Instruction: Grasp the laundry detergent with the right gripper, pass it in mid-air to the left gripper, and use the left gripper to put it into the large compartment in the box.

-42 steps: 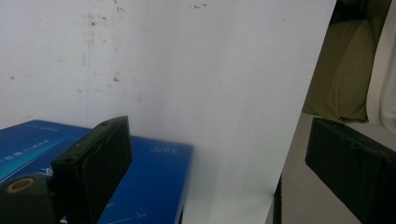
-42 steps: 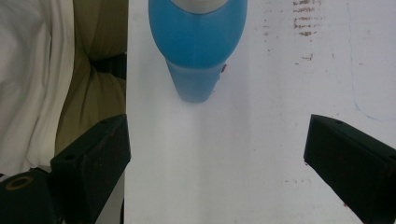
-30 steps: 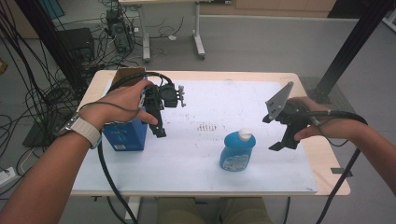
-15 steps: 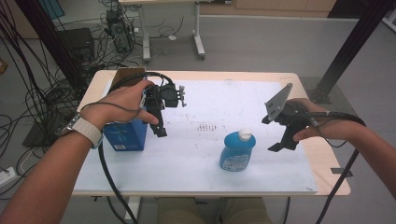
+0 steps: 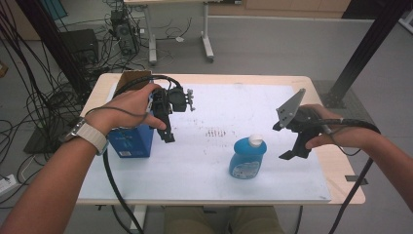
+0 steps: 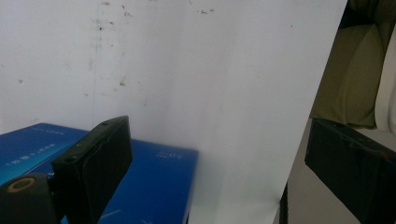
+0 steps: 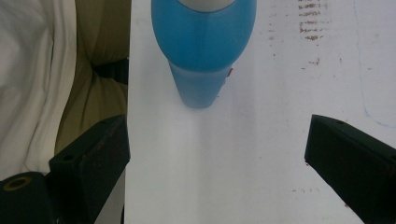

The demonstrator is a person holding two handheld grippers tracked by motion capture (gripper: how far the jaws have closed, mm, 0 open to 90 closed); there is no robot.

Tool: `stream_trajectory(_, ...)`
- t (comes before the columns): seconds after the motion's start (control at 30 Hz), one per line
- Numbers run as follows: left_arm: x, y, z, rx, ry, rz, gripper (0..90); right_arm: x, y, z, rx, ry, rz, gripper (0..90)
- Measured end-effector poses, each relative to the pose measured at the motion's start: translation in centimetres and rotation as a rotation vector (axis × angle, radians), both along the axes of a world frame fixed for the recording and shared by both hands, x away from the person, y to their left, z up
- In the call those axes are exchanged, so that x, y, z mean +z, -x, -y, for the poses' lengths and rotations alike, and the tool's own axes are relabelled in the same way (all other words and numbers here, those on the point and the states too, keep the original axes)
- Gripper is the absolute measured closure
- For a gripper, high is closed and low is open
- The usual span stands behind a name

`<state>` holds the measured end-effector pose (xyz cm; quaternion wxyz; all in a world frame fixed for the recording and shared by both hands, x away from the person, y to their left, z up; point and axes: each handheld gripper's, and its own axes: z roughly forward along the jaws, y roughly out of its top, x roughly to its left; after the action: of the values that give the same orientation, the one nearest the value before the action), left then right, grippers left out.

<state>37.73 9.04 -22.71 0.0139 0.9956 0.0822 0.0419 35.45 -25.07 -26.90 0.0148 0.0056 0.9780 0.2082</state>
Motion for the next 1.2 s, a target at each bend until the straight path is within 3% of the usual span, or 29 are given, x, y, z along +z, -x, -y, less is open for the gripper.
stream_trajectory(0.57,-0.5,0.0,0.1,0.001,0.010,-0.002,8.2,-1.1,0.2,0.7,-0.007,-0.062,0.027,5.4)
stream_trajectory(1.2,-0.8,-0.1,0.1,0.004,0.018,-0.003,8.2,-2.6,0.3,1.1,-0.039,-0.120,0.025,5.8)
